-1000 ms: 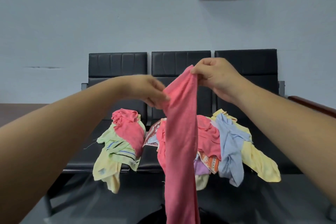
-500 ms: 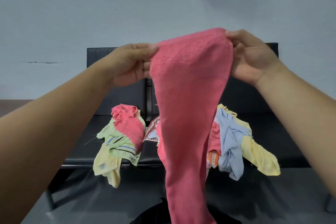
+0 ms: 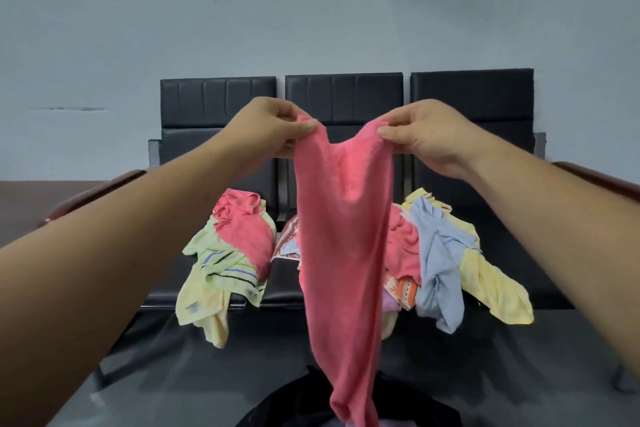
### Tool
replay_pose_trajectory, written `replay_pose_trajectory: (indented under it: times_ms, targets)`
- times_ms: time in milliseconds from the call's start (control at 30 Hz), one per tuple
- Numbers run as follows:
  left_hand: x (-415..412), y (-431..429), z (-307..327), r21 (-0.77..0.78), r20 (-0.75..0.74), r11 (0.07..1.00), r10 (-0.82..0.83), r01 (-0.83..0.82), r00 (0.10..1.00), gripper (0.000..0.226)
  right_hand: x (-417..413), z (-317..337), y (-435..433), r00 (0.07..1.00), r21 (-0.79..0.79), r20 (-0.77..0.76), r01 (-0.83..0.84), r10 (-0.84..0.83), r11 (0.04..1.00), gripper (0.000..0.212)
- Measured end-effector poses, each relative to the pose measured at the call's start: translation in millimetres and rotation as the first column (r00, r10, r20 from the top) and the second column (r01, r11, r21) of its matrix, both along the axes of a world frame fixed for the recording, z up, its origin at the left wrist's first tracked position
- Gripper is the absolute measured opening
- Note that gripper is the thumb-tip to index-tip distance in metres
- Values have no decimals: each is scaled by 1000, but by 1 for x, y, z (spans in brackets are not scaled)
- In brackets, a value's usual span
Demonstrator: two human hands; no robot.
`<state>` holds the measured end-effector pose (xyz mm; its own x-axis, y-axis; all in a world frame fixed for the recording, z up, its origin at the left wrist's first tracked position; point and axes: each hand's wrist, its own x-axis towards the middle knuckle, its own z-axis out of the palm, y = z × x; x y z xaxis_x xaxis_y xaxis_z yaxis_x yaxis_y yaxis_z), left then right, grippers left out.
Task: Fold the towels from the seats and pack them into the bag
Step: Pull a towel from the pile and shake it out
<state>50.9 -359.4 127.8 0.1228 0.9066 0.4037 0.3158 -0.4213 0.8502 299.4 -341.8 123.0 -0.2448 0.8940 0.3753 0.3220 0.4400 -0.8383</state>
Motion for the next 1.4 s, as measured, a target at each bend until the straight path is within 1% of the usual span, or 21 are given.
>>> replay_pose_trajectory:
  times_ms: [133,233,300,400,467,567,600,667,733,800,867,933,1000,1033,1067,1100,1133,1200,1267,1333,1400]
  targets:
    - [17,0,-1,18,-58,999,-39,40,998,17,-19,-6,-8,975,-129,10,-219,222,967,21]
    - [21,1,-4,28,-83,999,-21,24,996,14,-31,-13,-11,943,-222,-100,-332,318,917,18]
    - [20,1,-8,8,6,997,-76,76,997,16,-35,-15,-11,930,-221,-192,-351,312,910,18]
    - [15,0,-23,-129,215,930,-312,343,926,29,-36,-13,-9,891,-192,-357,-366,282,911,19]
    - [11,-1,-43,-273,162,864,-392,423,906,30,-34,-8,-7,843,-183,-482,-364,239,913,20]
    - [6,4,-77,-431,32,815,-415,387,909,31,-26,-1,-3,750,-182,-640,-363,170,914,23]
    - [6,4,-83,-447,41,813,-398,373,916,29,-24,0,-2,737,-192,-661,-348,141,918,24]
    - [8,2,-87,-438,140,808,-373,395,917,23,-21,0,3,723,-232,-689,-293,56,927,24]
    - [13,-2,-85,-401,301,775,-391,488,870,22,-18,-3,7,718,-313,-694,-227,-58,922,21]
    - [21,-7,-79,-353,445,763,-372,542,815,27,-14,-10,9,802,-407,-582,-144,-135,902,20]
    - [31,-9,-72,-317,547,797,-290,515,785,37,-13,-20,9,873,-487,-457,-86,-170,869,22]
    - [39,-8,-63,-306,643,845,-157,439,750,38,-14,-29,9,826,-552,-532,-174,-184,816,20]
    - [43,-3,-56,-308,713,883,-32,354,700,28,-16,-39,11,691,-526,-701,-333,-177,783,23]
    - [43,-1,-54,-304,734,898,9,317,679,20,-17,-45,10,633,-489,-761,-414,-143,768,34]
    - [43,1,-52,-295,753,908,30,297,657,12,-18,-52,10,619,-457,-781,-476,-83,751,50]
    - [42,4,-50,-285,772,915,43,285,634,7,-19,-61,8,650,-447,-760,-522,-1,726,66]
    - [40,6,-49,-283,787,917,55,281,615,6,-21,-71,6,714,-468,-695,-540,86,700,75]
    - [36,11,-49,-303,788,914,81,270,611,6,-27,-86,-4,820,-527,-531,-516,212,675,63]
    - [33,13,-52,-328,762,909,94,258,641,10,-33,-90,-11,840,-529,-485,-503,242,684,47]
    - [33,15,-56,-344,729,914,115,216,675,14,-38,-87,-13,861,-527,-463,-459,212,715,46]
    - [29,16,-60,-358,688,908,98,219,719,23,-41,-81,-12,869,-518,-466,-421,167,745,52]
